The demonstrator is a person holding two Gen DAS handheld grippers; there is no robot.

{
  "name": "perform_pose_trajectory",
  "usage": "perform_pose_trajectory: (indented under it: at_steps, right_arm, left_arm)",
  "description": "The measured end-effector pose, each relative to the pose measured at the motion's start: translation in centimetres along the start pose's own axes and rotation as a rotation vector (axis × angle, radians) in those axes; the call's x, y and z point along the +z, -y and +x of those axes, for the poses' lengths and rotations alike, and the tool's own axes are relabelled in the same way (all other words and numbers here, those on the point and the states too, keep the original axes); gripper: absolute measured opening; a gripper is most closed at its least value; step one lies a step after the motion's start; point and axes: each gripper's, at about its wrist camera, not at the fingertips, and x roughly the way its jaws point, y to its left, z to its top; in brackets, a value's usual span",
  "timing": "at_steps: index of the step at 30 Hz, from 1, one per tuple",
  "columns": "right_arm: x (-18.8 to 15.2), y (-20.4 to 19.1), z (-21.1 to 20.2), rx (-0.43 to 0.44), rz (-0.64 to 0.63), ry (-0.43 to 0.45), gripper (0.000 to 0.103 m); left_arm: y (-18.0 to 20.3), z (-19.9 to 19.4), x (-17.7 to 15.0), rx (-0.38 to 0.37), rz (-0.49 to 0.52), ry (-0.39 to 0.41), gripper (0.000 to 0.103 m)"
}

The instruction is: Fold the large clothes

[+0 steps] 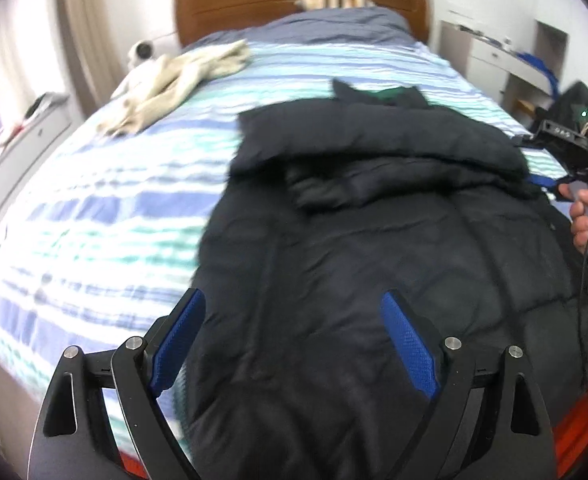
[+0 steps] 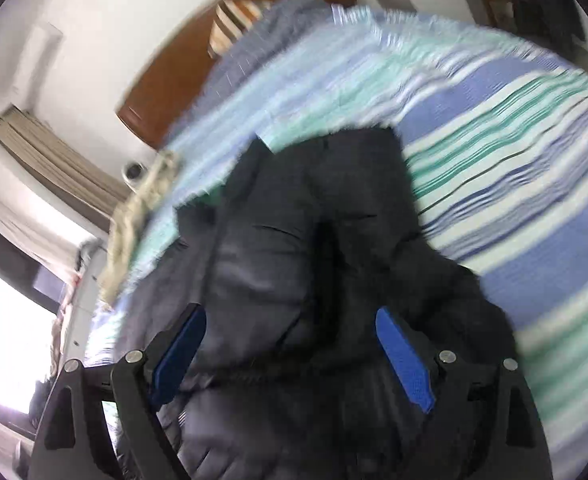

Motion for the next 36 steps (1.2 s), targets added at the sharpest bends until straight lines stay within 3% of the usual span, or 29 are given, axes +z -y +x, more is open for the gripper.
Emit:
perform_pose_trajectory:
  at_steps: [1, 2, 4, 6, 8, 10, 11, 16, 20, 22, 24, 25, 28, 32, 36]
  right_arm:
    - [0.2, -0.4, 0.9, 0.006, -0.019, -0.02, 0.029]
    - [0.4, -0.9, 0.7, -0.024, -0.049, -0.004, 0.021]
    - [1.0, -2.0, -1.5, -0.039, -0.108, 0.103, 0.018]
    - [1.2, -2.7, -3.1, -0.097, -0.169, 0.18, 0.018]
    - [0.9, -3.0, -2.5, -0.202, -0.261, 0.152, 0.024]
    - [0.5, -2.2, -0.5, -0.31, -0.302, 0.032, 0.062]
    - [0.2, -1.9, -0.4, -0.33, -0.304, 0.022, 0.067]
    - [-0.6, -4.6, -4.5, -0.217, -0.384, 0.187, 0.067]
    - [0.3, -8.0, -3.0, -0.119, -0.483, 0.161, 0.067]
    - [0.7, -7.8, -0.4, -0.117, -0.476, 0.104, 0.067]
    - [0.9, -6.1, 4.0, -0.165, -0.421, -0.031, 0.066]
    - [0.3, -4.6, 6.3, -0.155, -0.383, -0.11, 0.066]
    - [-0.7, -4.0, 7.5, -0.173, -0.407, -0.09, 0.066]
    - [-1.4, -3.9, 7.7, -0.181, -0.423, -0.061, 0.066]
    - [-1.7, -3.6, 7.0, -0.157, -0.411, -0.036, 0.066]
  left_arm:
    - [-0.8, 0.0, -0.5, 0.014, -0.015, -0.008, 0.09]
    - [-1.4, 0.0, -0.9, 0.025, -0.029, -0.015, 0.09]
    - [-1.8, 0.3, -1.3, 0.024, -0.045, -0.023, 0.09]
    - [-1.8, 0.7, -1.2, 0.015, -0.051, -0.031, 0.09]
    - [-1.3, 1.5, -0.6, -0.002, -0.04, -0.048, 0.09]
    - [-0.3, 2.3, 0.9, -0.01, -0.017, -0.055, 0.09]
    - [0.1, 2.4, 1.8, -0.008, -0.006, -0.043, 0.09]
    - [1.7, 4.7, 10.3, 0.023, 0.012, 0.092, 0.094]
    - [3.5, 10.8, 15.1, 0.042, 0.045, 0.067, 0.093]
    - [4.2, 14.5, 15.1, 0.071, 0.072, 0.01, 0.093]
    - [4.6, 18.9, 13.5, 0.068, 0.102, -0.119, 0.096]
    - [4.3, 20.3, 12.3, 0.045, 0.086, -0.128, 0.099]
    - [3.5, 21.1, 11.5, 0.024, 0.025, -0.132, 0.102]
    - [3.3, 20.3, 11.5, 0.01, 0.034, -0.125, 0.102]
    - [2.5, 17.0, 12.8, -0.02, 0.021, -0.095, 0.097]
